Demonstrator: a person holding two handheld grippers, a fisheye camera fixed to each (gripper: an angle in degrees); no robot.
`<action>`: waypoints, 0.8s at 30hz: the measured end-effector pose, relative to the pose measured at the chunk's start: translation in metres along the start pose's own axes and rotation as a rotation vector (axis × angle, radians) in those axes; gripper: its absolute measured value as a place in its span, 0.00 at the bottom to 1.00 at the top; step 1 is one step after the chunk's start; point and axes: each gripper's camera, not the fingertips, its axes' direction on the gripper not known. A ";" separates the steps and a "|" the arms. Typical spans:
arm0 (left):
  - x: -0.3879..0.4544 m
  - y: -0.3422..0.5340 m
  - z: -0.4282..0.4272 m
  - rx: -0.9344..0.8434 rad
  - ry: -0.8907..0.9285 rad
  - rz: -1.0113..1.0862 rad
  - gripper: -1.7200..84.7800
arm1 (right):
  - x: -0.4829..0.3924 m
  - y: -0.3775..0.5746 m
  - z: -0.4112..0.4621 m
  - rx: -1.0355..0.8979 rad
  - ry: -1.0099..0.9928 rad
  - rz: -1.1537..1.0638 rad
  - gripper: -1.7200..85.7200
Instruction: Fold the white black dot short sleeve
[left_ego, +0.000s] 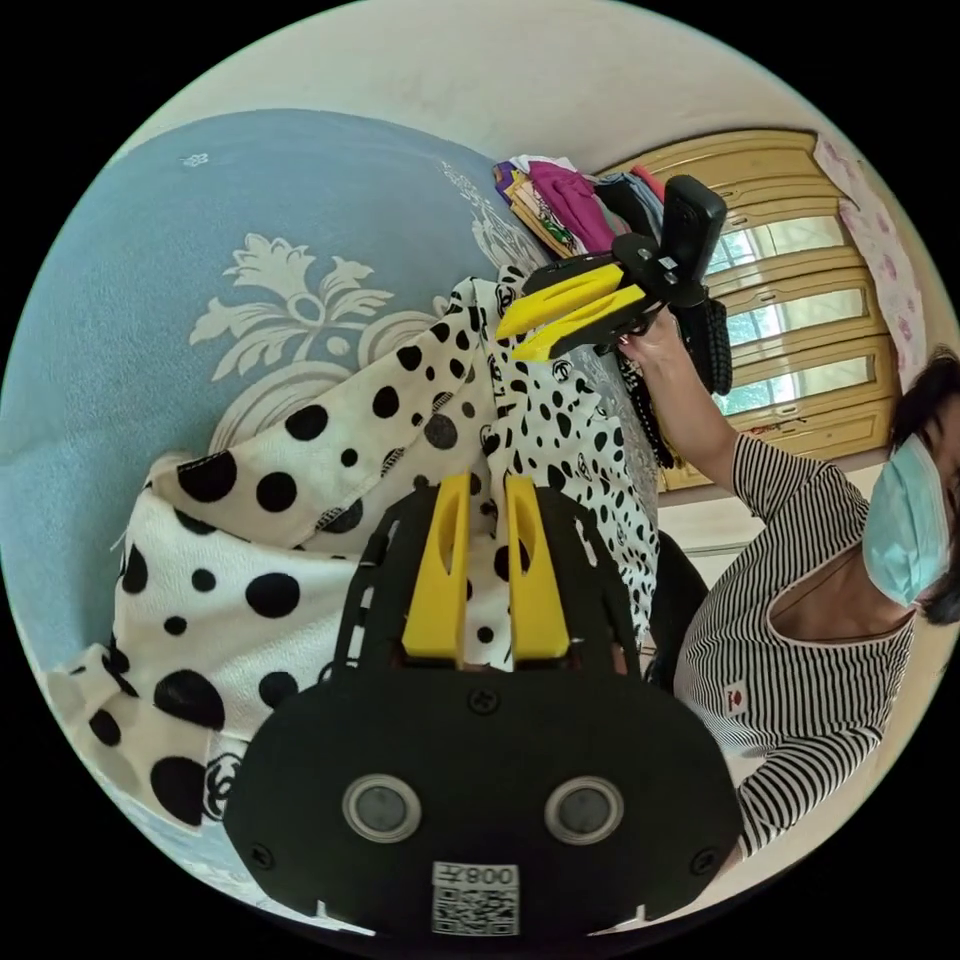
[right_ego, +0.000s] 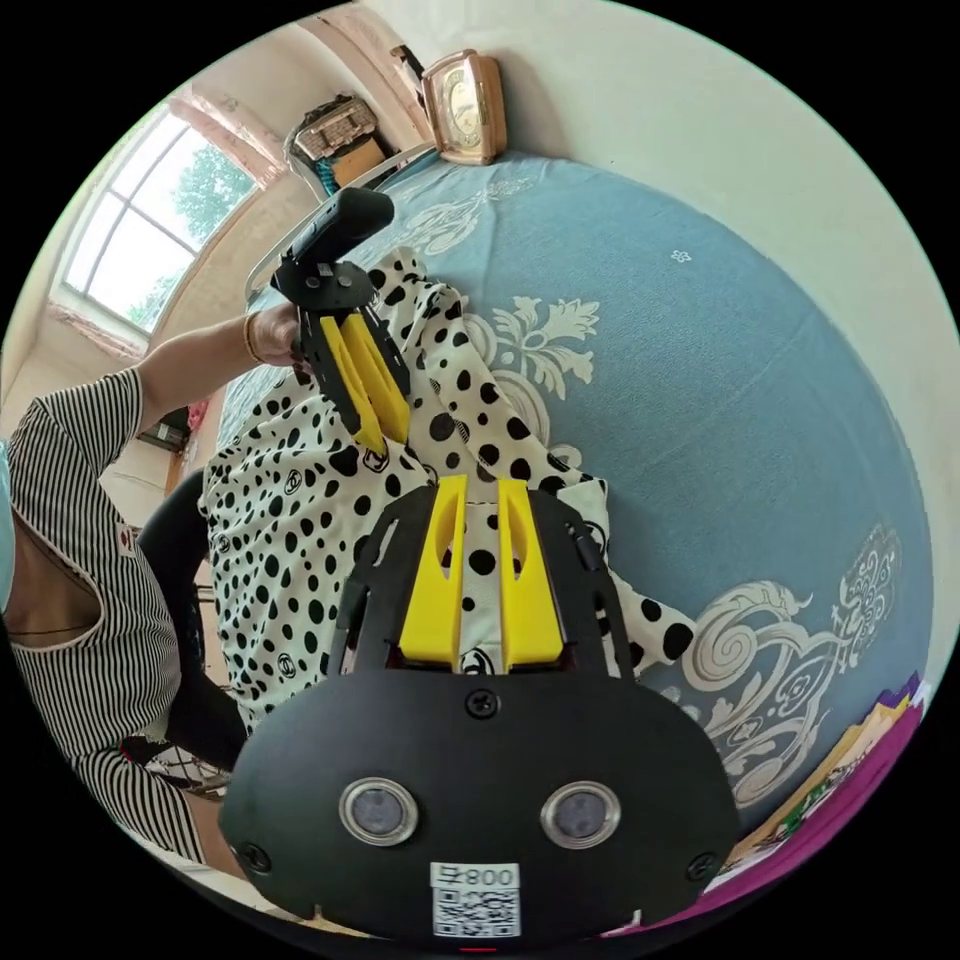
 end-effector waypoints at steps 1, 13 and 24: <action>0.002 0.004 -0.003 0.016 -0.040 -0.003 0.09 | 0.000 0.010 -0.011 0.061 0.014 0.020 0.09; 0.019 0.002 0.005 -0.028 -0.099 0.114 0.06 | 0.026 0.061 -0.011 0.088 0.077 0.182 0.04; -0.029 0.042 -0.020 0.028 0.179 -0.054 0.07 | 0.050 0.076 -0.023 0.101 0.135 0.276 0.02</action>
